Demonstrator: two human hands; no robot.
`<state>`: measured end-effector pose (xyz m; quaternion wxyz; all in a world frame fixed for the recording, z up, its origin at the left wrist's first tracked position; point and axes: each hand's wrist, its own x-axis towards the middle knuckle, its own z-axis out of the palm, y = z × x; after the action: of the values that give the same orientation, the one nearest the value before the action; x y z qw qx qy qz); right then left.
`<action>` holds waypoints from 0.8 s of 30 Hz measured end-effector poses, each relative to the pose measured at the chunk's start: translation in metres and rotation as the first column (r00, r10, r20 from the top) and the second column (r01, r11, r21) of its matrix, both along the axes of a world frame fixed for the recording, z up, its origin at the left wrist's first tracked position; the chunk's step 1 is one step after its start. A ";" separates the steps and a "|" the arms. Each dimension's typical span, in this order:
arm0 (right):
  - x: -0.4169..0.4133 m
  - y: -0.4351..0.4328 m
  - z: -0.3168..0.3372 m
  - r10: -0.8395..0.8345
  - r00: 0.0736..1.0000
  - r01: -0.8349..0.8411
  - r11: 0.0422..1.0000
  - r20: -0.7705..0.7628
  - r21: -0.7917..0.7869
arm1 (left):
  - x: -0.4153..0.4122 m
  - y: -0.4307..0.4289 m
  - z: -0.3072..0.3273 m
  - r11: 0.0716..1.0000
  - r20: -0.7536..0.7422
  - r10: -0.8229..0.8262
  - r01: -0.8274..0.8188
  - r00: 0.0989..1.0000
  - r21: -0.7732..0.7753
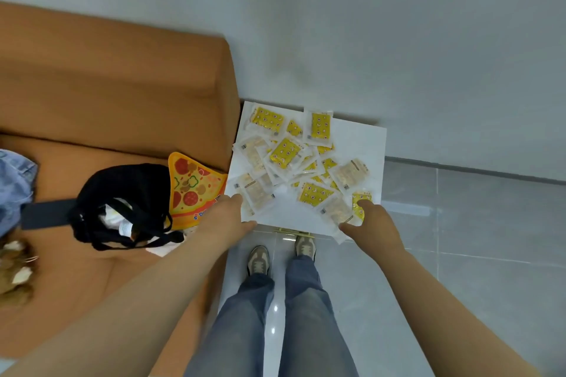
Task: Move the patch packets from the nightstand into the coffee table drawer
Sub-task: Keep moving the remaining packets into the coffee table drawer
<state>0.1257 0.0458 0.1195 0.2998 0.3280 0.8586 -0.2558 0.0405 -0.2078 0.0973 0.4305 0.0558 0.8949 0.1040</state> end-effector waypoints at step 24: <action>-0.016 0.055 -0.195 -0.245 0.966 0.242 0.969 0.083 0.050 | -0.026 0.065 -0.166 0.934 -0.092 0.329 -0.339 0.940 -0.116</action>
<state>0.1101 0.1009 -0.0759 0.2973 0.4479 0.8025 -0.2587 0.0149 -0.1424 -0.0685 0.3772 -0.1214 0.9109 0.1152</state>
